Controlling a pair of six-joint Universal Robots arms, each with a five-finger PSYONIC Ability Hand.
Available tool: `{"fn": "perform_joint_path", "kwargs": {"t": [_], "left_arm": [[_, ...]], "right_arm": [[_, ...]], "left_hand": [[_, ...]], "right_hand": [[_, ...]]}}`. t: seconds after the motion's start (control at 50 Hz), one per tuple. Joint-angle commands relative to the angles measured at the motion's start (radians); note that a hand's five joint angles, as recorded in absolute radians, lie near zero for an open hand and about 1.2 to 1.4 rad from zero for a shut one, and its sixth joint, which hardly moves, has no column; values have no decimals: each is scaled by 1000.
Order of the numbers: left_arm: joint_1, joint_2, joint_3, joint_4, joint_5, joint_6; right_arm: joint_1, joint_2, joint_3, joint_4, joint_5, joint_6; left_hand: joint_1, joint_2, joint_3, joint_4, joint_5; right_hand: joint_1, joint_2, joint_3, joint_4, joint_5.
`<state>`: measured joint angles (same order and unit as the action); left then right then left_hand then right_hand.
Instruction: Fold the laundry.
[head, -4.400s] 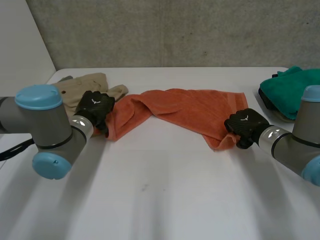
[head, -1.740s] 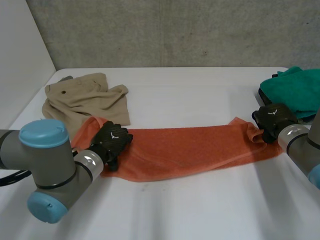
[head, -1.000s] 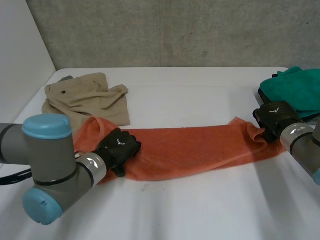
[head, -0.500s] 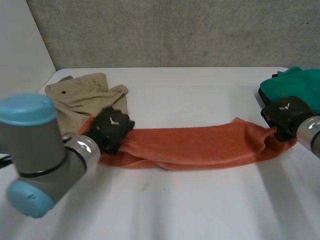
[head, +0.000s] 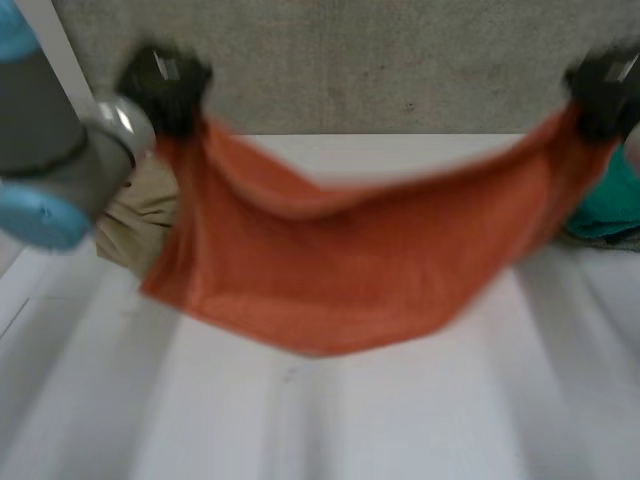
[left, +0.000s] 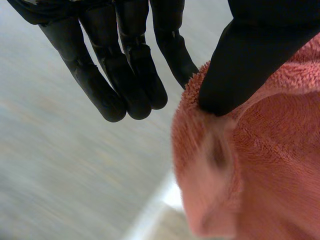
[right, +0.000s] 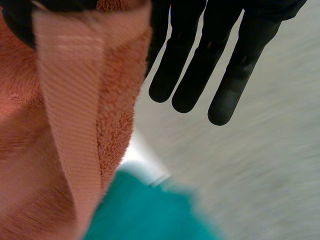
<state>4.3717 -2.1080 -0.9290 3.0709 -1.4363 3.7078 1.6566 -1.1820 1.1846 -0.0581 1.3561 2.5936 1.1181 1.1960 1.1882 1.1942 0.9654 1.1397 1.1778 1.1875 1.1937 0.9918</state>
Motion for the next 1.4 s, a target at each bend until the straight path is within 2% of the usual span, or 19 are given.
{"fn": "perform_joint_path", "kwargs": {"t": [0.02, 0.1, 0.22, 0.36, 0.52, 0.6, 0.72, 0.8, 0.9, 0.98, 1.04, 1.16, 1.32, 1.4], "left_arm": [[9, 43, 327, 208, -93, -150], [17, 52, 380, 192, -98, -170], [45, 97, 308, 138, -73, -183], [81, 184, -32, 134, -41, -206], [85, 240, -490, 166, 94, -193], [88, 243, -686, 160, 138, -131], [106, 261, -809, 65, 148, -20], [131, 302, -847, -104, 146, 66], [161, 333, -873, -381, 135, 184], [174, 333, -880, -460, 132, 250], [169, 332, -864, -423, 125, 267], [118, 290, -722, -353, 94, 239], [43, 177, -319, -259, 36, 135], [23, 161, -52, -193, 25, 83]], "right_arm": [[-1, -93, -88, -426, 119, 333], [-1, -102, -112, -460, 109, 373], [-8, -88, -128, -370, 63, 375], [-34, -61, -63, -160, -20, 367], [-87, -47, 171, 44, -155, 287], [-136, -34, 330, 110, -215, 136], [-193, -39, 435, 230, -241, -98], [-233, -71, 444, 401, -227, -260], [-319, -100, 443, 755, -186, -517], [-342, -97, 440, 825, -180, -650], [-330, -90, 431, 798, -175, -635], [-285, -61, 349, 669, -195, -457], [-167, -30, 133, 385, -186, -172], [-124, -50, -12, 151, -108, 50]], "left_hand": [[278, 200, 208, 202, 256], [278, 200, 208, 202, 256], [278, 200, 208, 202, 256], [278, 200, 208, 202, 256], [278, 200, 208, 202, 256], [278, 200, 208, 202, 256], [278, 200, 208, 202, 256], [278, 200, 208, 202, 256], [278, 200, 208, 202, 256], [278, 200, 208, 202, 256], [278, 200, 208, 202, 256], [278, 200, 208, 202, 256], [278, 200, 208, 202, 256], [278, 200, 208, 202, 256]], "right_hand": [[257, 218, 209, 203, 230], [257, 218, 209, 203, 230], [257, 218, 209, 203, 230], [257, 218, 209, 203, 230], [257, 218, 209, 203, 230], [257, 218, 209, 203, 230], [257, 218, 209, 203, 230], [257, 218, 209, 203, 230], [257, 218, 209, 203, 230], [257, 218, 209, 203, 230], [257, 218, 209, 203, 230], [257, 218, 209, 203, 230], [257, 218, 209, 203, 230], [257, 218, 209, 203, 230]]}}
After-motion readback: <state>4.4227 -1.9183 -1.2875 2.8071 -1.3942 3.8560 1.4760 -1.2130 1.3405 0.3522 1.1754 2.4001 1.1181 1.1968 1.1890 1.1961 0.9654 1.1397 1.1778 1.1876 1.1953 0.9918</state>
